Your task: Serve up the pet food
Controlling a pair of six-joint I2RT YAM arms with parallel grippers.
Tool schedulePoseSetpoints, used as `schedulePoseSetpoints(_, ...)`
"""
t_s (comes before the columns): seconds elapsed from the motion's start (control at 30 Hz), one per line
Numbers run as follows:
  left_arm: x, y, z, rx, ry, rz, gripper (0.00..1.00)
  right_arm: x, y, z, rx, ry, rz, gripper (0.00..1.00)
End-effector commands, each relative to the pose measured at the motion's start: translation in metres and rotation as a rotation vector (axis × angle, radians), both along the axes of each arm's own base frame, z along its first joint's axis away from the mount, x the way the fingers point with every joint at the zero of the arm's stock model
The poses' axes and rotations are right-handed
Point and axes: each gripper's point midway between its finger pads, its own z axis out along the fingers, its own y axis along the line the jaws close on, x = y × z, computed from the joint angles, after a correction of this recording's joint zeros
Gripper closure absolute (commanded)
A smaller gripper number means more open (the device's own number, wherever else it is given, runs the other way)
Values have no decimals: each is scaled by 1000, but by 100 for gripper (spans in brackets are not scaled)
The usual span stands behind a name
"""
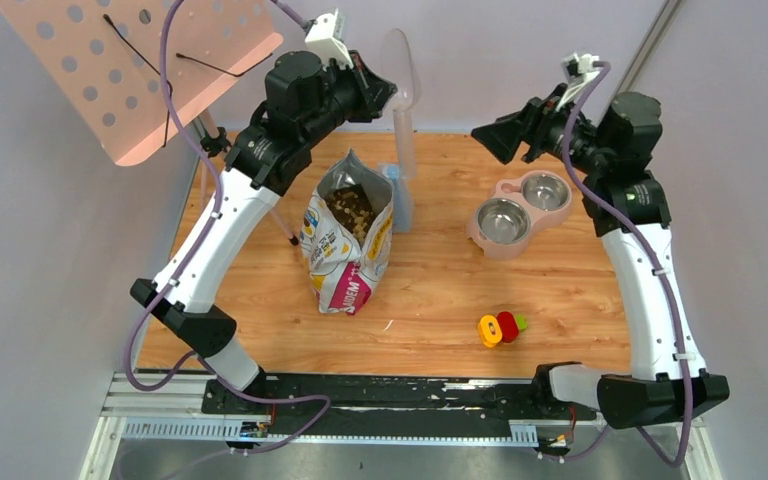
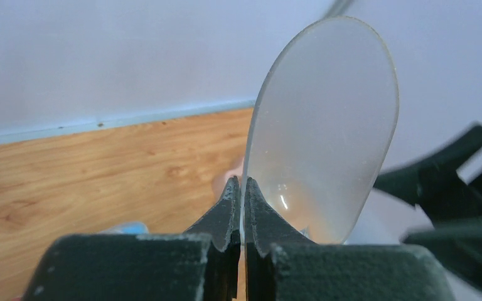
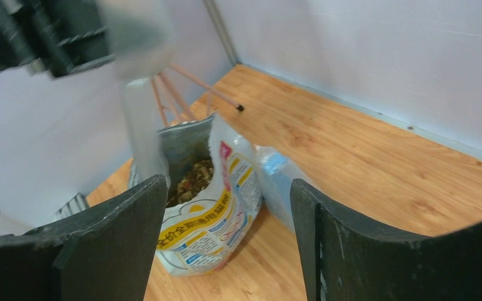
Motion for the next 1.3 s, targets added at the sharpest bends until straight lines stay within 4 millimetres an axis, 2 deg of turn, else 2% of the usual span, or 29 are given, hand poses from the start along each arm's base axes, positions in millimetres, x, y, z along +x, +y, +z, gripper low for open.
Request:
schedulePoseSetpoints(0.0, 27, 24, 22, -101, 4, 226, 100, -23, 42, 10, -64, -122, 148, 26)
schedulePoseSetpoints(0.17, 33, 17, 25, -134, 11, 224, 100, -18, 76, 10, -83, -141, 200, 25)
schedulePoseSetpoints(0.4, 18, 19, 30, -178, 44, 201, 100, 1, 101, 4, -119, -167, 191, 21)
schedulePoseSetpoints(0.6, 7, 16, 27, -193, 67, 165, 100, -4, 128, -8, -128, -157, 282, 22)
schedulePoseSetpoints(0.7, 6, 12, 21, -205, 94, 148, 100, 3, 134, -18, -135, -132, 269, 24)
schedulePoseSetpoints(0.8, 6, 11, 16, -203, 113, 145, 100, 10, 135, -22, -141, -125, 250, 36)
schedulePoseSetpoints(0.83, 6, 10, 15, -200, 113, 143, 100, 13, 134, -23, -146, -126, 235, 50)
schedulePoseSetpoints(0.9, 6, 11, 15, -195, 110, 143, 100, 17, 131, -23, -155, -135, 208, 92)
schedulePoseSetpoints(0.93, 6, 11, 14, -186, 107, 142, 100, 19, 129, -22, -158, -139, 189, 100)
schedulePoseSetpoints(0.97, 3, 12, 15, -180, 99, 134, 94, 19, 126, -20, -160, -144, 176, 100)
schedulePoseSetpoints(1.0, 3, 12, 14, -149, 74, 127, 75, 17, 123, -20, -168, -152, 173, 100)
schedulePoseSetpoints(1.03, -2, 12, 18, -134, 48, 100, 48, 14, 120, -19, -176, -161, 173, 100)
schedulePoseSetpoints(1.07, -3, 12, 17, -76, -9, 82, 36, 10, 116, -18, -190, -169, 174, 100)
schedulePoseSetpoints(1.1, -14, 12, 24, -50, -55, 31, 20, 7, 111, -19, -203, -173, 175, 100)
schedulePoseSetpoints(1.13, -16, 12, 19, 35, -124, 1, 15, 2, 107, -20, -210, -173, 178, 100)
schedulePoseSetpoints(1.17, -30, 11, 18, 73, -171, -64, 7, -2, 102, -22, -233, -182, 183, 100)
schedulePoseSetpoints(1.2, -35, 14, 13, 165, -251, -94, 5, -6, 97, -27, -253, -178, 186, 100)
schedulePoseSetpoints(1.23, -53, 18, 12, 191, -315, -146, 3, -9, 93, -31, -273, -170, 187, 100)
schedulePoseSetpoints(1.27, -60, 23, 9, 285, -423, -175, 3, -11, 89, -38, -288, -152, 183, 100)
